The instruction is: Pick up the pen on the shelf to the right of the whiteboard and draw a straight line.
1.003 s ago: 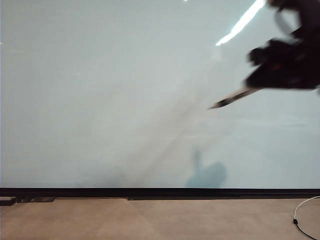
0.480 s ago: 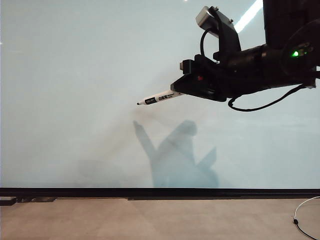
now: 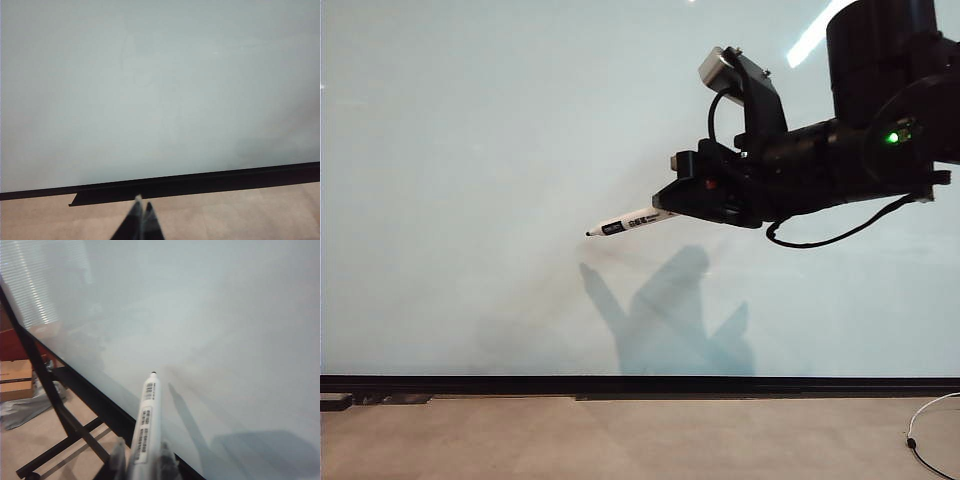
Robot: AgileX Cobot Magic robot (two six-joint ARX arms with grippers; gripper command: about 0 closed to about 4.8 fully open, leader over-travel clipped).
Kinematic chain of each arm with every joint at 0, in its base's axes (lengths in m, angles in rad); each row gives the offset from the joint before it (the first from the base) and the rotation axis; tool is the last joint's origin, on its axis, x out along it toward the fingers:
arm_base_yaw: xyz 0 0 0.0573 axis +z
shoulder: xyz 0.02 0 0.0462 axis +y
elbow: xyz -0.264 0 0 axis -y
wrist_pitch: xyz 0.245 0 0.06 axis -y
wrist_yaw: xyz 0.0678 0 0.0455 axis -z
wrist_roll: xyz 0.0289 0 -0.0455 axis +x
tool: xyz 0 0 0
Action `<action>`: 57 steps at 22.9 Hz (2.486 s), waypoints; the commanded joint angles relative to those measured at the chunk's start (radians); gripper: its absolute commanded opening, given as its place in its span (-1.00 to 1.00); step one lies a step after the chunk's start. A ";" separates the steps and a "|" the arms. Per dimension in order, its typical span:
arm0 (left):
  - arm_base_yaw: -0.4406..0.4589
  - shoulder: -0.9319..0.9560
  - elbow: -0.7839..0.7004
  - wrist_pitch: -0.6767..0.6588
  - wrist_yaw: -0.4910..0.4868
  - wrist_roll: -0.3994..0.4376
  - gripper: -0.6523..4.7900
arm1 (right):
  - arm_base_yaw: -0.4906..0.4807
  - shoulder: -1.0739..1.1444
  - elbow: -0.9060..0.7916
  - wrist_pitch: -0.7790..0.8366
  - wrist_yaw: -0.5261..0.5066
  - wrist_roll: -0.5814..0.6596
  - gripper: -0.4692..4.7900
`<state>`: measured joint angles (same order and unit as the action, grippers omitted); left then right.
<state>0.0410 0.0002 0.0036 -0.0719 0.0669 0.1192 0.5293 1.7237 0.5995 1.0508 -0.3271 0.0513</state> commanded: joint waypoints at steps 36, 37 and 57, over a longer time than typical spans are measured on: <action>0.000 0.000 0.003 0.005 0.001 0.001 -0.78 | -0.162 0.012 -0.005 0.097 -0.047 -0.032 -0.84; 0.000 0.000 0.003 0.005 0.000 0.001 -0.78 | -0.175 -0.001 -0.029 0.113 -0.050 -0.032 -0.84; 0.000 0.000 0.003 0.005 0.000 0.001 -0.78 | -0.524 -0.228 -0.268 0.150 -0.157 -0.032 -0.84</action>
<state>0.0410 0.0002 0.0036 -0.0719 0.0669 0.1192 0.0235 1.5105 0.3378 1.1698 -0.5030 0.0181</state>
